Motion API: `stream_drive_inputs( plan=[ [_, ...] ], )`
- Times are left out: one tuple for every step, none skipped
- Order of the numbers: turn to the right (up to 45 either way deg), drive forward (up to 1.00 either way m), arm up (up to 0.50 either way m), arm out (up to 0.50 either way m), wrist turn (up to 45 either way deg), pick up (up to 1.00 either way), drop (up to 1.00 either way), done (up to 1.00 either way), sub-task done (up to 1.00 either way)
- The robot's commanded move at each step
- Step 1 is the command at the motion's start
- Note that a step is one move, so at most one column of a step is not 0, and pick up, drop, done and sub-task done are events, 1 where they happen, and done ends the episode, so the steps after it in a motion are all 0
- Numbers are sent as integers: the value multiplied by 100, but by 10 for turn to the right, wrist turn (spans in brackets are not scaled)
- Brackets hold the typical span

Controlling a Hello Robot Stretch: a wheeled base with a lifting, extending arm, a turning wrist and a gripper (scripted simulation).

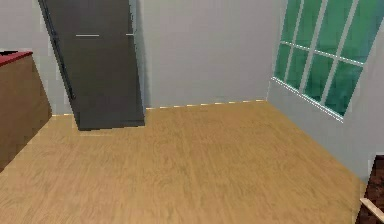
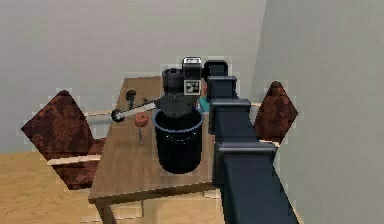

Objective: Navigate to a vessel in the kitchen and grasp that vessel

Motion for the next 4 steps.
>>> stream_drive_inputs(
  plan=[
    [0,0,0,0,300,0,0,0,0],
    [0,0,-14,0,0,0,0,0,0],
    [0,0,0,0,0,100,0,0,0],
    [0,0,10,0,0,0,0,0,0]
  ],
)
